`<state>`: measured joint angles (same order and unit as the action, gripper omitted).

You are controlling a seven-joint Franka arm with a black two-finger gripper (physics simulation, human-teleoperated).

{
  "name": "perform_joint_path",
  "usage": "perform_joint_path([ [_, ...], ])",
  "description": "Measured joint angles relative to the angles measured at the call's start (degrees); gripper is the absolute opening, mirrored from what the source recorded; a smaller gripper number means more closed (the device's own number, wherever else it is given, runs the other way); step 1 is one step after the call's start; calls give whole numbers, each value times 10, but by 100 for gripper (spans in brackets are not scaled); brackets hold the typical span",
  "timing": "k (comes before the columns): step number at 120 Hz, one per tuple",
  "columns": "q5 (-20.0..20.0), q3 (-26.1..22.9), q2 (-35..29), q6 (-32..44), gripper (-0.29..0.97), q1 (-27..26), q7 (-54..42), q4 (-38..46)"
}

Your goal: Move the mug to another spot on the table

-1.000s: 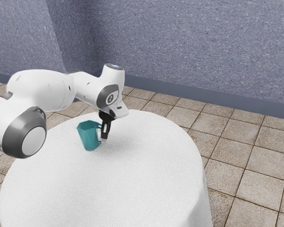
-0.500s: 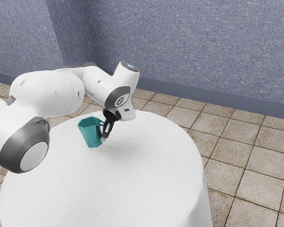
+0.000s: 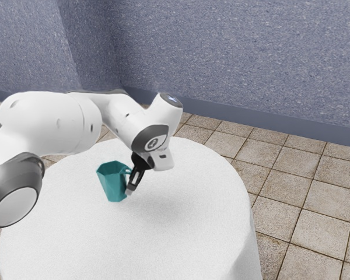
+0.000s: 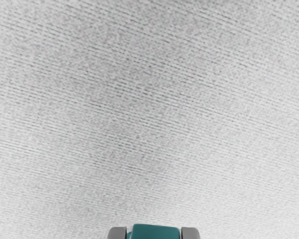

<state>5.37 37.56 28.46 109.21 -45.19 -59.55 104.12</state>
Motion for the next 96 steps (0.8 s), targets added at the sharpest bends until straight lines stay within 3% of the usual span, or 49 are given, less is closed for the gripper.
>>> perform_joint_path([
  [30, 6, -14, 4, 6, 1, -16, 18, 28],
  [59, 2, -16, 13, 14, 44, -14, 30, 27],
  [76, -9, -17, 6, 15, 56, -14, 34, 18],
  [96, -24, -6, -57, 9, 62, -14, 39, 5],
])
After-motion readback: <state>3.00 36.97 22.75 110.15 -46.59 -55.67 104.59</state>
